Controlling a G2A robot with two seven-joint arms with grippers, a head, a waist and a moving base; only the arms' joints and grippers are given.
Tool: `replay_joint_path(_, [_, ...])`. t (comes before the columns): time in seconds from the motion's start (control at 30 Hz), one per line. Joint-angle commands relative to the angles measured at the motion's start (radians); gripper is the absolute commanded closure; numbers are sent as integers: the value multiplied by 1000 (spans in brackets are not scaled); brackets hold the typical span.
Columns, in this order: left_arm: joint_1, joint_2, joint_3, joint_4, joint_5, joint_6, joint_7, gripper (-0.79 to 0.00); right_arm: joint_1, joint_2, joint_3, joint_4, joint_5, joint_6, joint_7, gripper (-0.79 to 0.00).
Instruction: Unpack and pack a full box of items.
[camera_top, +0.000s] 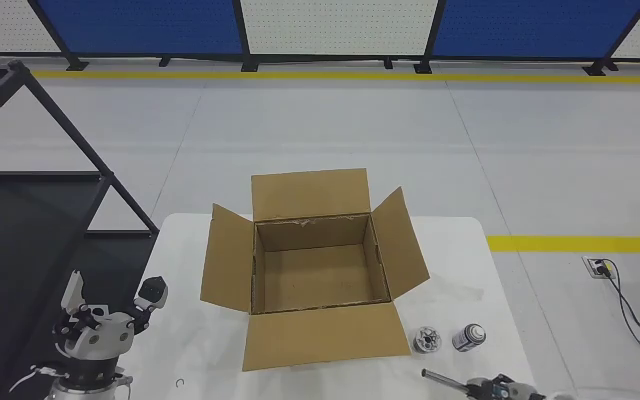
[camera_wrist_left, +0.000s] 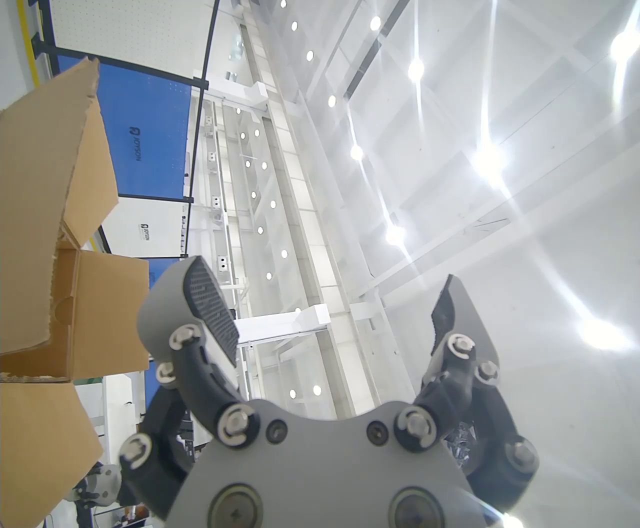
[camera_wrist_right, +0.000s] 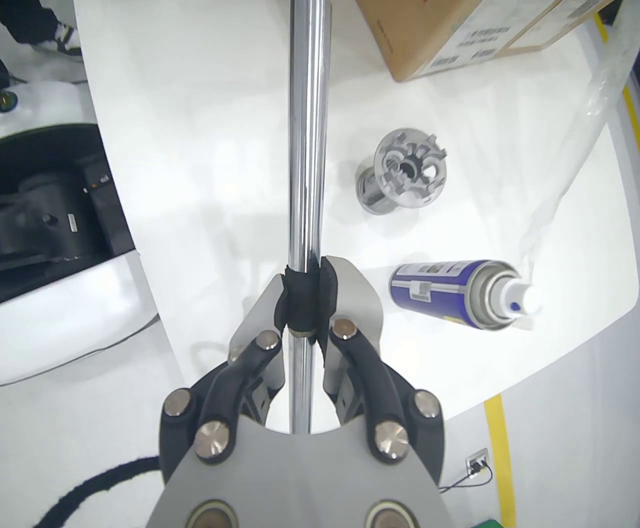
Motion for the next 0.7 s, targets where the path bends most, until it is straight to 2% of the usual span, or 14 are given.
replay_joint_path(0.0, [0,0,0,0,0,0,0,-785,16,0,-25,6,-40,15,15,0])
replay_joint_path(0.23, [0,0,0,0,0,0,0,-785,73,-5,-129,26,-131,51,79,0])
replay_joint_path(0.67, [0,0,0,0,0,0,0,-785,178,-27,-253,96,-91,109,240,0])
